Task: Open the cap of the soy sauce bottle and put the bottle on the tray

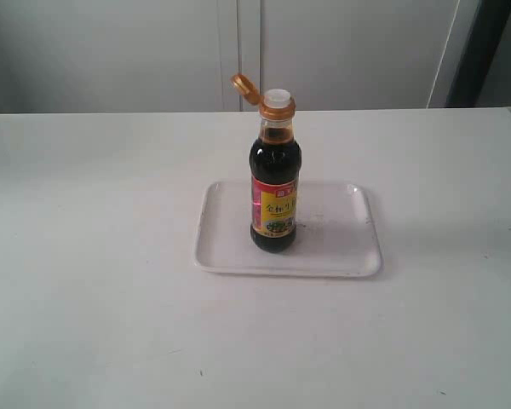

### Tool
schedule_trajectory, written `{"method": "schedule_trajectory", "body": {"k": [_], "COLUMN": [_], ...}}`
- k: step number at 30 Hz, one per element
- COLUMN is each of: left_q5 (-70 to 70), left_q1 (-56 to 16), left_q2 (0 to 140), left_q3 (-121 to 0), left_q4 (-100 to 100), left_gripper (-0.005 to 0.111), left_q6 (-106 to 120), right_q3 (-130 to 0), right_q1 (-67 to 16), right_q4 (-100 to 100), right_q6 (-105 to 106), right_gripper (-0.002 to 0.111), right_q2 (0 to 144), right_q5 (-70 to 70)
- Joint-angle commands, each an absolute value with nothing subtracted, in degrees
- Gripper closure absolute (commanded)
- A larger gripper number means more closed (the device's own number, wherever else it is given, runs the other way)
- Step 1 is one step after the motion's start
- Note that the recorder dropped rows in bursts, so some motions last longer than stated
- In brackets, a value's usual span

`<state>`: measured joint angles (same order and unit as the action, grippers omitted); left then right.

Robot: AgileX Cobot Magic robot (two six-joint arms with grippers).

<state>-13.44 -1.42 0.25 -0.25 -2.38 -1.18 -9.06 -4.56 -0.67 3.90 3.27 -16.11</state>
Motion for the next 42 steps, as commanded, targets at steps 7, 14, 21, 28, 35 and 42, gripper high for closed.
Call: {"method": "schedule_trajectory", "body": {"k": [7, 14, 21, 28, 35, 42], "left_q5": [-13.26, -13.26, -13.26, -13.26, -13.26, -13.26], "left_q1": [-1.32, -1.32, -1.32, -1.32, -1.32, -1.32], "left_q2": [0.00, 0.00, 0.00, 0.00, 0.00, 0.00], "left_q3": [0.00, 0.00, 0.00, 0.00, 0.00, 0.00], "left_q4": [-3.04, -3.04, -3.04, -3.04, -3.04, -2.92], "left_gripper": [0.107, 0.107, 0.107, 0.107, 0.107, 0.107], "left_q6": [-1.34, -1.34, -1.34, -1.34, -1.34, -1.34], "right_q3": [-6.03, -2.00, 0.00, 0.00, 0.00, 0.00], "right_q1": [-4.65, -4.65, -4.65, -4.65, -4.65, -4.65], "right_q4": [0.00, 1.12, 1.49, 2.06, 1.80, 1.80], "right_q6": [2.18, 1.32, 0.00, 0.00, 0.00, 0.00], "right_gripper": [0.108, 0.108, 0.108, 0.108, 0.108, 0.108], "right_q2": [0.00, 0.00, 0.00, 0.00, 0.00, 0.00], "right_q5": [-18.06, -16.24, -13.61, -18.03, -19.57, -19.57]}}
